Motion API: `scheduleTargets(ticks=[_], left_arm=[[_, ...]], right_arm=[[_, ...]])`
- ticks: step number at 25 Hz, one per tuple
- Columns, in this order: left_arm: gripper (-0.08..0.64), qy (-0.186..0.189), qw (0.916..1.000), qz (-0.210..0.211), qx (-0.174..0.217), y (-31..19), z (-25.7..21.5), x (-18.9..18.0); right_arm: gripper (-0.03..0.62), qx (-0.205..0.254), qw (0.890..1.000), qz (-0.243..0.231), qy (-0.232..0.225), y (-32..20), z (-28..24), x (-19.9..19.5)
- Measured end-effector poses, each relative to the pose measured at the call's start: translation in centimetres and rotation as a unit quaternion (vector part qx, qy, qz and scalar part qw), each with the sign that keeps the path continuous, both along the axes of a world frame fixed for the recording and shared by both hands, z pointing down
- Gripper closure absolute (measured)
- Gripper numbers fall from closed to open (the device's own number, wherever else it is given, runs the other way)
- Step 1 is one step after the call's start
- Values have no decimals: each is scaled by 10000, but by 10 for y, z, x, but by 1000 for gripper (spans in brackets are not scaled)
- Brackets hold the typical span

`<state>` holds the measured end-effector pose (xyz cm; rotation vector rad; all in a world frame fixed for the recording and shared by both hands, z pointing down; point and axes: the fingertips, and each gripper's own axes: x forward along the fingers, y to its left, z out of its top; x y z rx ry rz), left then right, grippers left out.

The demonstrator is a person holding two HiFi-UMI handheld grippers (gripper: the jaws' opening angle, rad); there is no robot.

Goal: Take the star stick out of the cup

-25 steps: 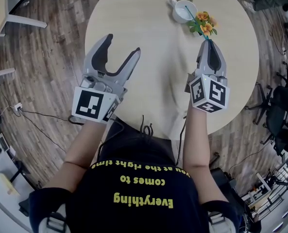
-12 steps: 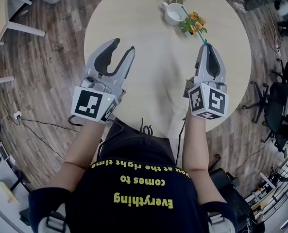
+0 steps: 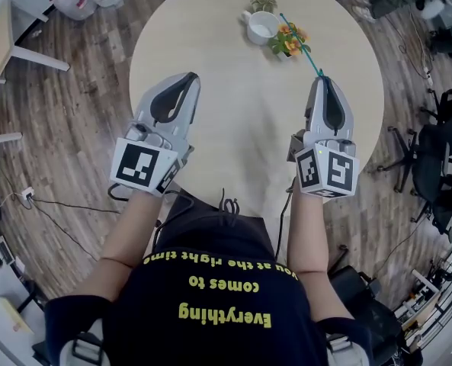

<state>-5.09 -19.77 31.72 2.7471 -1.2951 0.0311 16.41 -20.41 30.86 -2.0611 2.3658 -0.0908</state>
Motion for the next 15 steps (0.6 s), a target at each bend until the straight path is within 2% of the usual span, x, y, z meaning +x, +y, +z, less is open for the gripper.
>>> scheduleTargets(ticks=[4, 9, 12, 15], left_arm=[[555, 35, 9999, -25, 95, 5, -7, 1], [557, -147, 9997, -43, 215, 13, -11, 1], [557, -310, 9993, 9, 187, 20, -8, -1], [557, -280, 9995, 10, 146, 27, -9, -2]], right_arm=[[565, 160, 9999, -59, 22, 15, -16, -1], [565, 345, 9993, -134, 98, 33, -34, -6], [565, 437, 9988, -177, 93, 44, -43, -9], [565, 516, 9984, -214, 83, 57, -51, -13]])
